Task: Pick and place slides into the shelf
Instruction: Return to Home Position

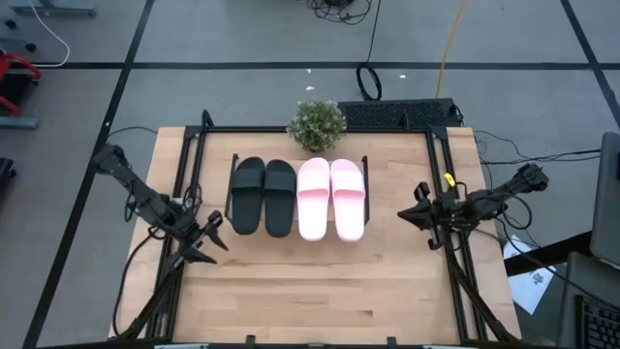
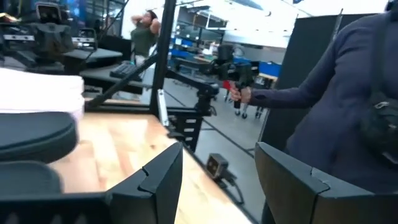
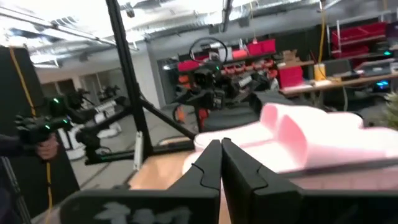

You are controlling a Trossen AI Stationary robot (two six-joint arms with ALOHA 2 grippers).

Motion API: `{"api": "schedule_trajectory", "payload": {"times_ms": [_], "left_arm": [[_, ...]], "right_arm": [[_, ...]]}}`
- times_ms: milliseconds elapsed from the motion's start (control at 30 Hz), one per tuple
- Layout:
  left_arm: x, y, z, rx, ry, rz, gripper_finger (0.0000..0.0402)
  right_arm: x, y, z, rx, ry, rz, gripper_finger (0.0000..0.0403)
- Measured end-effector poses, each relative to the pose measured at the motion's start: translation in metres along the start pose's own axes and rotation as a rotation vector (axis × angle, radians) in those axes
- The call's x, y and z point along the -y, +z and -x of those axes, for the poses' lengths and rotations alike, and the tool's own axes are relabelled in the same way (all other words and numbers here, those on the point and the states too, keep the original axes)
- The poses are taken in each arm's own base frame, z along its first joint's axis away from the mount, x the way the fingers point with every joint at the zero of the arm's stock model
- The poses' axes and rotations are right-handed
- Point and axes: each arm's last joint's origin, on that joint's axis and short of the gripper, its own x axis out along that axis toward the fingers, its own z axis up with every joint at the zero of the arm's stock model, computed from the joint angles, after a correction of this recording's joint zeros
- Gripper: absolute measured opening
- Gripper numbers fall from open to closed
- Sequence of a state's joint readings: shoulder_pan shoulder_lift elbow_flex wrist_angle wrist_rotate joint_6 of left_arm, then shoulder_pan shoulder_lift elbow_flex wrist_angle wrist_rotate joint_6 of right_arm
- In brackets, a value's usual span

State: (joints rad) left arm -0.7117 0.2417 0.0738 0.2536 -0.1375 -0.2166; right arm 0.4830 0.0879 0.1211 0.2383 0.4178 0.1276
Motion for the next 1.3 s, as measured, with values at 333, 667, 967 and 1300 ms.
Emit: {"api": "schedule_trajectory", "payload": {"times_ms": [333, 667, 967, 1300], "left_arm": [[-0.009, 0.000, -0.005, -0.040, -0.065, 0.105, 0.0198], [-0.003, -0.014, -0.025, -0.159, -0.188, 0.179, 0.0198], [-0.002, -0.030, -0.029, -0.251, -0.199, 0.126, 0.0198], [-0.007, -0.034, -0.017, -0.215, -0.193, 0.093, 0.0198]], "right_arm": [[0.006, -0.013, 0.007, -0.141, -0.014, 0.020, 0.0000], [0.010, -0.018, 0.007, -0.192, -0.065, 0.127, 0.0000], [0.012, -0.017, 0.007, -0.183, -0.093, 0.049, 0.0000], [0.010, -0.010, 0.006, -0.117, -0.076, 0.088, 0.0000]]}}
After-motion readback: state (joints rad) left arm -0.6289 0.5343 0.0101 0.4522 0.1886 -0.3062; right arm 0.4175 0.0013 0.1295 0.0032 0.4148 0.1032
